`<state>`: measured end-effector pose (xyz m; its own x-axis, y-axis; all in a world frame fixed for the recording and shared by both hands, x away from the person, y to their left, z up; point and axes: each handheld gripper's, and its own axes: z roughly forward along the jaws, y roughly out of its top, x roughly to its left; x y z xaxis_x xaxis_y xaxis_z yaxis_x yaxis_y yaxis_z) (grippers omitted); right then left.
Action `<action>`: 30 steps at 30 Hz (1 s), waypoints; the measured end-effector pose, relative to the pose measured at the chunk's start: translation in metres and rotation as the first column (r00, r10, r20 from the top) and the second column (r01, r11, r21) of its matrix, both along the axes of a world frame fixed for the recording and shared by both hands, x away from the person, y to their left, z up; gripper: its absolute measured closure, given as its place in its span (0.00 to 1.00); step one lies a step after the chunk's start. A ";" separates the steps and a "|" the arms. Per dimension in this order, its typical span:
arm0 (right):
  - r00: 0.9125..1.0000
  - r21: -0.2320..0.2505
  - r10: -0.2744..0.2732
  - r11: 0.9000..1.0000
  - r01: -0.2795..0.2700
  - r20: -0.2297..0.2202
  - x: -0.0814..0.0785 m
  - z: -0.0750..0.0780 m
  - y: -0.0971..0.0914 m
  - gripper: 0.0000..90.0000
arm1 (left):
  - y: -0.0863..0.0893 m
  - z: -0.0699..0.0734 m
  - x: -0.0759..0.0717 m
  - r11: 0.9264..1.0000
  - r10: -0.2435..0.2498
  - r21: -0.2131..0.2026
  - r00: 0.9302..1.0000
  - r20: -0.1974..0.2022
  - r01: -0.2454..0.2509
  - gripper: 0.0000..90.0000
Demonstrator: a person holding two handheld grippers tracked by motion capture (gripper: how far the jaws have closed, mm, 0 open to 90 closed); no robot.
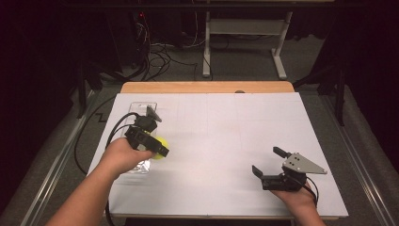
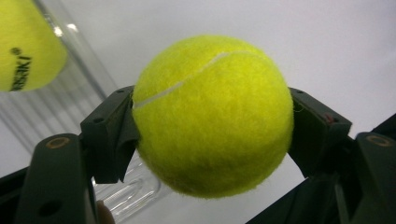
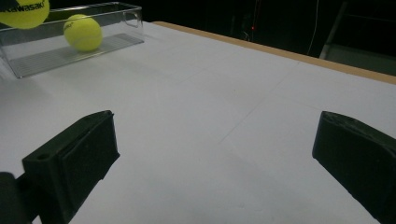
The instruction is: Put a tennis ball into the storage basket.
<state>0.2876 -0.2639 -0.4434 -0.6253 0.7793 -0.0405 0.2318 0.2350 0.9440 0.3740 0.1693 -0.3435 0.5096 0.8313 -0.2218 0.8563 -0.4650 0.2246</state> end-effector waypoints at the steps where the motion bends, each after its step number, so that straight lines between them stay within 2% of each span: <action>1: 1.000 -0.001 -0.001 1.000 0.001 0.001 0.000 0.000 0.000 0.00 | 0.003 0.001 0.001 1.000 0.008 0.000 1.000 0.002 -0.008 0.30; 14: 1.000 0.002 0.001 1.000 -0.001 0.005 0.000 0.000 0.001 0.00 | 0.038 0.001 0.006 0.995 0.096 0.025 0.995 0.013 -0.096 0.30; 22: 1.000 0.001 0.000 1.000 0.000 0.006 -0.001 0.001 0.001 0.00 | 0.058 -0.005 0.007 0.987 0.155 0.033 0.988 0.009 -0.156 0.30; 30: 1.000 0.004 -0.002 1.000 0.002 0.002 -0.001 0.000 0.001 0.00 | 0.072 -0.003 0.008 0.979 0.198 0.039 0.980 0.015 -0.198 0.30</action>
